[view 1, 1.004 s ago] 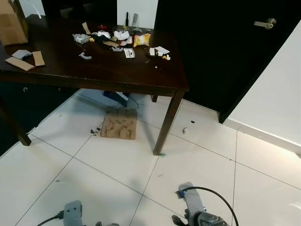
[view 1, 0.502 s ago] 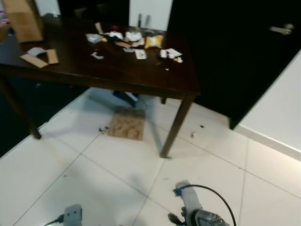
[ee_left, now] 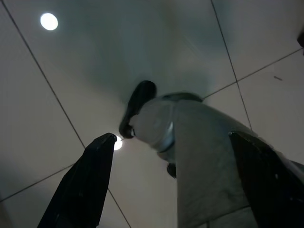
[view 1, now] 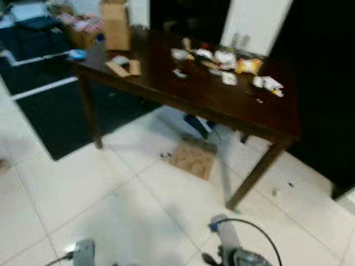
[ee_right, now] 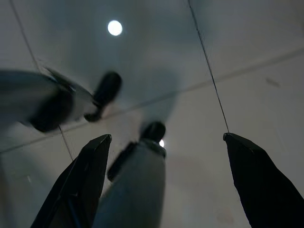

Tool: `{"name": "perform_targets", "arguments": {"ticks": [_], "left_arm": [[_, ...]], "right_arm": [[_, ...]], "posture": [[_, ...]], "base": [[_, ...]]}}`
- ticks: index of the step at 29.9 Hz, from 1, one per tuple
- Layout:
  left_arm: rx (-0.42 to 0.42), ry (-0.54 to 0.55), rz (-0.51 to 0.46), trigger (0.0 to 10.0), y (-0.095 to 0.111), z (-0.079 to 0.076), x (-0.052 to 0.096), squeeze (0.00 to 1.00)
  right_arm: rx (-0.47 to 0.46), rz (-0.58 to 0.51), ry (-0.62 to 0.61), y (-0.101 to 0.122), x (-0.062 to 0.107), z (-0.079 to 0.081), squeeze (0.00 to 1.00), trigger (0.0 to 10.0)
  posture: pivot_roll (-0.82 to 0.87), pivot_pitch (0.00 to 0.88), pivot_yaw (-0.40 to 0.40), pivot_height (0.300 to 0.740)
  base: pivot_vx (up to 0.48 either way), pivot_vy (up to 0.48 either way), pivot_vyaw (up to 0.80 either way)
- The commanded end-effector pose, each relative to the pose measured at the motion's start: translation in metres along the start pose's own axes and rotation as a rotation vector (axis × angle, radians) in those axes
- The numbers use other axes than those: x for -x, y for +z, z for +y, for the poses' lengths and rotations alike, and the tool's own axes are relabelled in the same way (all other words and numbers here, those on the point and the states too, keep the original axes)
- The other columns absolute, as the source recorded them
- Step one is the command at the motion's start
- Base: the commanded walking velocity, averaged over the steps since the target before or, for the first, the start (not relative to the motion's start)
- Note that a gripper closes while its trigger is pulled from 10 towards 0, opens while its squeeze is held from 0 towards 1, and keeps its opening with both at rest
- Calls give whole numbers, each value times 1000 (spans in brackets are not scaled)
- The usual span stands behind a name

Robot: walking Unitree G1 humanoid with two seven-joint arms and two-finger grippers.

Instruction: Picking trash to rubbish bin

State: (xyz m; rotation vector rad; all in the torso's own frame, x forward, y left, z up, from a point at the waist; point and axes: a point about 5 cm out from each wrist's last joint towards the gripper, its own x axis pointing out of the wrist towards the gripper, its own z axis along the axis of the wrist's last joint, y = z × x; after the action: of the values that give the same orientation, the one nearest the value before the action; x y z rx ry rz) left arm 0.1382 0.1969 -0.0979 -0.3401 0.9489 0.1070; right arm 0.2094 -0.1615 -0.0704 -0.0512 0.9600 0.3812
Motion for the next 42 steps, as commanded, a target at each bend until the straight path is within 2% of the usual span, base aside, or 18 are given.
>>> {"name": "perform_targets", "arguments": {"ticks": [1, 7, 24, 36, 42], "left_arm": [[0, -9, 64, 10000, -17, -5, 2, 0], [7, -18, 63, 10000, -18, -6, 2, 0], [-4, -19, 63, 10000, -18, -7, 2, 0], [-39, 6, 74, 10000, -21, -2, 4, 0], [-44, 14, 77, 10000, -21, -1, 4, 0]], "right_arm": [[-45, 20, -19, -10, 3, -5, 0, 10000], [-36, 19, -22, -10, 3, -6, 0, 10000], [-33, 20, -30, -12, 4, -7, 0, 10000], [-20, 35, -33, -17, 5, -7, 0, 10000], [-60, 29, -61, -18, 6, -10, 0, 10000]], "posture": [[217, 72, -103, 740], [214, 74, -107, 740], [208, 78, -108, 740], [214, 69, -109, 740], [211, 72, -109, 740]], "base": [[0, 0, 0], [0, 0, 0], [271, 0, 0], [322, 0, 0], [332, 0, 0]]}}
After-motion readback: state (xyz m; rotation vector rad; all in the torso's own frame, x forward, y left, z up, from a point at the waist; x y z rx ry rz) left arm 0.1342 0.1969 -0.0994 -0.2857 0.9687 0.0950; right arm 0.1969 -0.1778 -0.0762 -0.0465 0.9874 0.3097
